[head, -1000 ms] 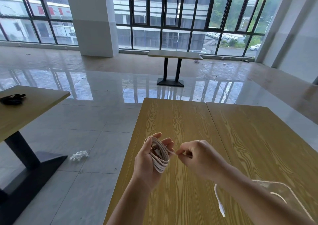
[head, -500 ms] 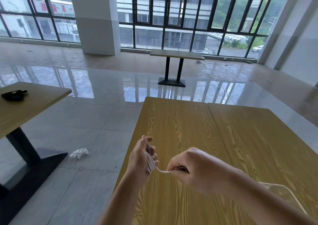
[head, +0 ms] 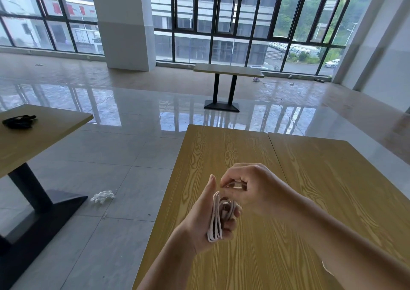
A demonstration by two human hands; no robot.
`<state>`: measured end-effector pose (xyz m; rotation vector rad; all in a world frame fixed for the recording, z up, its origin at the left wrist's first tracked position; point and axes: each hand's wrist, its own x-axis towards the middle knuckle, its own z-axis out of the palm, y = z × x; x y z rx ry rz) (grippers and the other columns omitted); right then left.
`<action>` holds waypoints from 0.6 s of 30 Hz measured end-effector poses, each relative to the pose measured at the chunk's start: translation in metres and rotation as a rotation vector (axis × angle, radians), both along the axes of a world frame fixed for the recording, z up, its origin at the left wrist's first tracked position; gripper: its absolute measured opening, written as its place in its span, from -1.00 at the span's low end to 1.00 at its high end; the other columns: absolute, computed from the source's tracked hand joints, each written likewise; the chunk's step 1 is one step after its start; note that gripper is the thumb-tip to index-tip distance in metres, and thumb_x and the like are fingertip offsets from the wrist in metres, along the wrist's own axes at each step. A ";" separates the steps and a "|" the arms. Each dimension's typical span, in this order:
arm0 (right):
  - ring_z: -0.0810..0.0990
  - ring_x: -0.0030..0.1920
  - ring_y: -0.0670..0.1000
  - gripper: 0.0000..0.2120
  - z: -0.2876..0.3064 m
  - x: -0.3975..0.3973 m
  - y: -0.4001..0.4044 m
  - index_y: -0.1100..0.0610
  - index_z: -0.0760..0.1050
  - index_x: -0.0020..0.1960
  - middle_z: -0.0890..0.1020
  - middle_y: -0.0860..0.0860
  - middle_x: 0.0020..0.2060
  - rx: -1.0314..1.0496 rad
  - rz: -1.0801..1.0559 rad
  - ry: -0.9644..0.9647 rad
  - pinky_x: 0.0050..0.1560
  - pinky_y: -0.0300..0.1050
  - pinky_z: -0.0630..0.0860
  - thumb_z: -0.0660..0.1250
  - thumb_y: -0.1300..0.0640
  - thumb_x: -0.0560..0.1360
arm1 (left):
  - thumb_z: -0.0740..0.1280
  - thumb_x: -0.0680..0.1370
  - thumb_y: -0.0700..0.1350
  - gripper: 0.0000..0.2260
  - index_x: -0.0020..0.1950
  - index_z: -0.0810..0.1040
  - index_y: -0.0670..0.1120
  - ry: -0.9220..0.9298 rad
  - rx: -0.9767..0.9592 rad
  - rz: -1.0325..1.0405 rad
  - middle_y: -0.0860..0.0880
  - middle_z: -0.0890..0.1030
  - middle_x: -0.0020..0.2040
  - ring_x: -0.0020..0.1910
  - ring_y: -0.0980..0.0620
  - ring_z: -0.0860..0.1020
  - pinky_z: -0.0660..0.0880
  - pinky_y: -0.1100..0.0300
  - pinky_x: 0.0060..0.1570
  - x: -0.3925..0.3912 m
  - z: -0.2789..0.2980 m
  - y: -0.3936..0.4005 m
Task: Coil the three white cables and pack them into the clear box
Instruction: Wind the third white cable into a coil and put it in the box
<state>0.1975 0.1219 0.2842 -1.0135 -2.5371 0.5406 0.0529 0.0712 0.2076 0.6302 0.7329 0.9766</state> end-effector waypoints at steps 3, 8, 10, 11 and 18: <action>0.59 -0.09 -0.36 -0.87 -0.002 0.003 0.003 -0.11 0.63 0.05 0.65 -0.26 -0.08 -0.131 -0.013 0.002 -0.11 -0.41 0.46 0.45 -0.03 0.50 | 0.00 0.47 0.49 -0.25 -0.08 0.63 -0.14 -0.022 0.046 -0.100 -0.11 0.56 -0.24 -0.43 0.09 0.45 0.37 0.28 -0.50 -0.002 -0.001 0.000; 0.67 -0.17 -0.25 -0.85 -0.003 0.004 0.004 -0.18 0.63 0.11 0.70 -0.20 -0.15 -0.300 0.038 -0.058 -0.14 -0.35 0.53 0.39 -0.05 0.55 | 0.13 0.38 0.52 -0.25 0.12 0.63 -0.09 -0.080 0.065 -0.176 -0.21 0.59 -0.11 -0.43 0.08 0.45 0.37 0.29 -0.52 -0.002 -0.002 0.001; 0.68 -0.21 -0.17 -0.88 -0.003 0.004 0.003 -0.15 0.64 0.07 0.70 -0.15 -0.18 -0.308 0.055 -0.058 -0.17 -0.29 0.55 0.38 -0.03 0.56 | 0.14 0.38 0.52 -0.22 0.19 0.60 -0.11 -0.073 0.079 -0.197 -0.25 0.60 -0.05 -0.41 0.08 0.46 0.39 0.30 -0.51 -0.002 0.000 0.002; 0.68 -0.21 -0.15 -0.89 -0.003 0.004 0.004 -0.13 0.64 0.05 0.70 -0.14 -0.19 -0.305 0.059 -0.046 -0.17 -0.27 0.56 0.38 -0.01 0.56 | 0.16 0.39 0.51 -0.22 0.24 0.57 -0.11 -0.064 0.094 -0.204 -0.27 0.60 -0.01 -0.39 0.07 0.49 0.41 0.30 -0.50 -0.003 0.002 0.002; 0.69 -0.33 0.11 -0.94 -0.005 0.008 0.007 -0.08 0.64 -0.05 0.70 -0.03 -0.26 -0.331 0.057 0.053 -0.33 0.14 0.65 0.38 0.03 0.56 | 0.38 0.55 -0.02 -0.62 0.31 0.52 -0.15 0.057 0.244 -0.222 -0.28 0.60 0.17 -0.05 -0.11 0.63 0.59 0.09 -0.06 -0.015 0.008 -0.004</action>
